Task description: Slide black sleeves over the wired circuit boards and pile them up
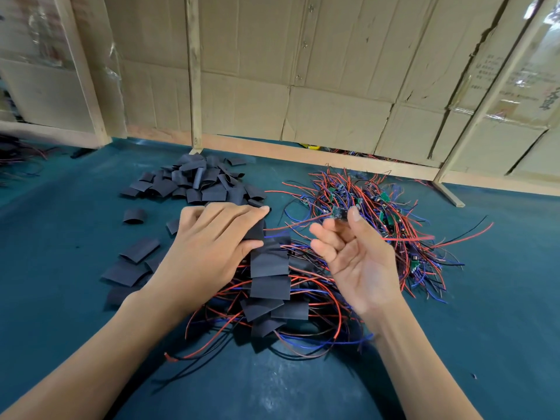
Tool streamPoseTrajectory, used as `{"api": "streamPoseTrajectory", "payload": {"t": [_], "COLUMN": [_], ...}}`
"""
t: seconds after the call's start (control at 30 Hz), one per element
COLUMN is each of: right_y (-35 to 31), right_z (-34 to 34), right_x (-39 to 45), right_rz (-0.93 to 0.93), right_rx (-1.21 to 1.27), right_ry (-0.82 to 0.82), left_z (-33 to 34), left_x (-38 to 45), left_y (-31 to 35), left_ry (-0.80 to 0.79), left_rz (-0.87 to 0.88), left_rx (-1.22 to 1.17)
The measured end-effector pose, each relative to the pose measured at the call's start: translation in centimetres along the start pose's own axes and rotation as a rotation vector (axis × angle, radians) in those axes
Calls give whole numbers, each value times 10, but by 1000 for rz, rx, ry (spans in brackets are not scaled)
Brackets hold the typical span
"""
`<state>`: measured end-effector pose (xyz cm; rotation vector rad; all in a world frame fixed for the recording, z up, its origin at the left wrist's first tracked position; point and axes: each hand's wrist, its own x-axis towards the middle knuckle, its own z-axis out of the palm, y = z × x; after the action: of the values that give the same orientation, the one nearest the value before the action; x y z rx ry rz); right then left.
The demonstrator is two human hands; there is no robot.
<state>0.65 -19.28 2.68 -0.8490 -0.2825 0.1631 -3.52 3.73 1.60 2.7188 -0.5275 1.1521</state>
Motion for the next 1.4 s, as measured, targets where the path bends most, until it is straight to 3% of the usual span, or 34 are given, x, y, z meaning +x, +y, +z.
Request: {"api": "streamPoseTrajectory", "payload": {"t": [0.27,0.43,0.63,0.97,1.27,1.4], "right_y": [9,6,11,15,3,-9], "right_z": [10,8,13,18,5,-11], "right_x": [-7,-8,-16,-17,-11,-2], "right_rz": [-81,-157,-161,-172,-178,-154], "right_rx": [-305,-518,-780,-819,-684,-531], "right_ry": [-158,-118,-100,-21,-134,-67], "left_z": [-2,-6,-5,-3,1,-3], "left_x": [0,1,1,0,0,1], "left_y": [8,11,19,20,25,24], "left_ry": [64,66,29,125,40,-86], "left_rz": [57,75,-19,71,103,218], "left_rx": [78,213,336,326,142,52]}}
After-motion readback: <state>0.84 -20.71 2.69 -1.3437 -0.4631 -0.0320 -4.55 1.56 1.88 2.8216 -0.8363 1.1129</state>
